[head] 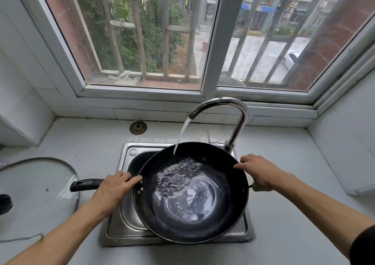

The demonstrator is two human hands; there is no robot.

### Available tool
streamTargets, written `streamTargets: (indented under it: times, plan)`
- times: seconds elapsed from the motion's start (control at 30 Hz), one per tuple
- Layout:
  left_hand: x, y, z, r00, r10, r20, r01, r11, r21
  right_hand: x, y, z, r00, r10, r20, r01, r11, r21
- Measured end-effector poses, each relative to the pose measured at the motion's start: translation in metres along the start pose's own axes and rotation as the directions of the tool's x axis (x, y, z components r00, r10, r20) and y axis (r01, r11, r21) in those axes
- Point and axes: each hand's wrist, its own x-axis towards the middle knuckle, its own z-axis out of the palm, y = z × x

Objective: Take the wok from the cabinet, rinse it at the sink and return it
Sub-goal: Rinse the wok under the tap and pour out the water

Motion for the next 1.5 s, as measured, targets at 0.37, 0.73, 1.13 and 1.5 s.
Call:
streamTargets:
  times: [0.37, 0.73, 1.13, 1.5]
  plan:
    - [0.029, 0.003, 0.012, 0.991, 0.122, -0.058, -0.127, 0.989, -0.078, -0.047, 0.006, -0.020, 0.991, 0.130, -0.030, -0.131, 0.991, -0.012]
    - [0.058, 0.003, 0.026, 0.982, 0.173, -0.076, -0.179, 0.982, -0.067, -0.072, 0.000, -0.034, 0.975, 0.214, -0.056, -0.215, 0.976, -0.025]
    - [0.083, -0.007, 0.030, 0.981, 0.182, -0.065, -0.187, 0.979, -0.087, -0.082, -0.018, -0.043, 0.955, 0.279, -0.100, -0.282, 0.959, -0.015]
    - [0.102, -0.001, 0.011, 0.974, 0.217, -0.072, -0.219, 0.976, -0.022, -0.094, -0.033, -0.065, 0.939, 0.302, -0.162, -0.310, 0.950, -0.025]
